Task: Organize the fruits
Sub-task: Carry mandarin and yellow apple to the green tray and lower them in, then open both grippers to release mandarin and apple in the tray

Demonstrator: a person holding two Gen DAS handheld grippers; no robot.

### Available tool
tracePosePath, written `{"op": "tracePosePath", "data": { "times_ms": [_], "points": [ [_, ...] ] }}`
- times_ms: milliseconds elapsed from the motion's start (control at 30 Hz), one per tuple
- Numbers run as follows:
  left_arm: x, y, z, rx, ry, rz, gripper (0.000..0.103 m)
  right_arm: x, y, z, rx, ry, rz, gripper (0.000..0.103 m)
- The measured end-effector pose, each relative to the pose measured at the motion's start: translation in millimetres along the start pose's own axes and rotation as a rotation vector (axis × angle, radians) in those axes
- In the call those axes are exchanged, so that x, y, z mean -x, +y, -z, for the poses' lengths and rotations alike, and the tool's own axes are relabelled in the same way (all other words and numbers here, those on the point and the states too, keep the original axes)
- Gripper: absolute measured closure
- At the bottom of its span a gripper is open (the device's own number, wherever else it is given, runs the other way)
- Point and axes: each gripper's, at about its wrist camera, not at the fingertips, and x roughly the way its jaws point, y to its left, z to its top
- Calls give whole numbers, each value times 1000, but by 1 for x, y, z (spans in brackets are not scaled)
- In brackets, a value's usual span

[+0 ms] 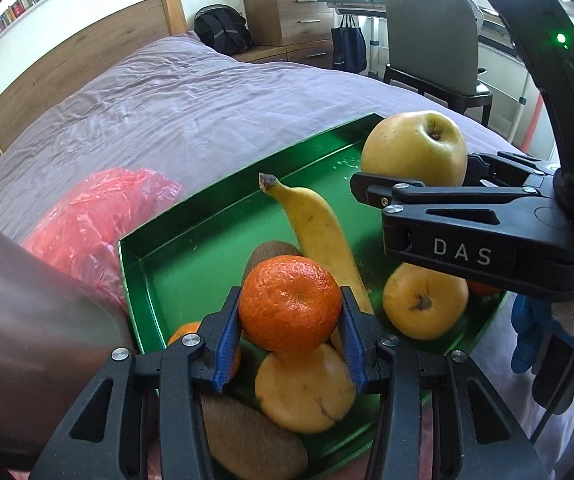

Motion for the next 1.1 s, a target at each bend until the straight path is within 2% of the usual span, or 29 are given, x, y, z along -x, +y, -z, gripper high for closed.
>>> {"op": "tracePosePath", "data": {
  "times_ms": [200,400,533,600,667,767,867,1033,1100],
  "points": [
    [-10,-3,-12,-7,-18,-10,62,-19,-1,-12,29,13,14,15],
    [-20,-9,-23,-5,-20,-2,61,-43,5,-19,80,107,3,15],
    [-25,-10,-26,10,-15,8,59,-54,-3,-18,41,167,-37,15],
    [-27,-14,-26,-7,-15,-3,53,-57,-4,-17,35,182,-46,15],
    [-27,-17,-25,-17,-20,-9,51,-56,-4,-16,35,183,-47,15],
    [-27,-23,-22,-44,-11,-22,41,-55,-5,-15,29,180,-47,14],
    [-25,-30,-18,-80,-23,-47,40,-53,-2,-15,34,178,-42,14],
    [-19,-29,-15,-59,-13,-41,38,-47,-1,-12,28,160,-40,14],
    [-16,-27,-14,-53,-8,-37,37,-42,-1,-11,21,145,-34,10]
  ]
}}
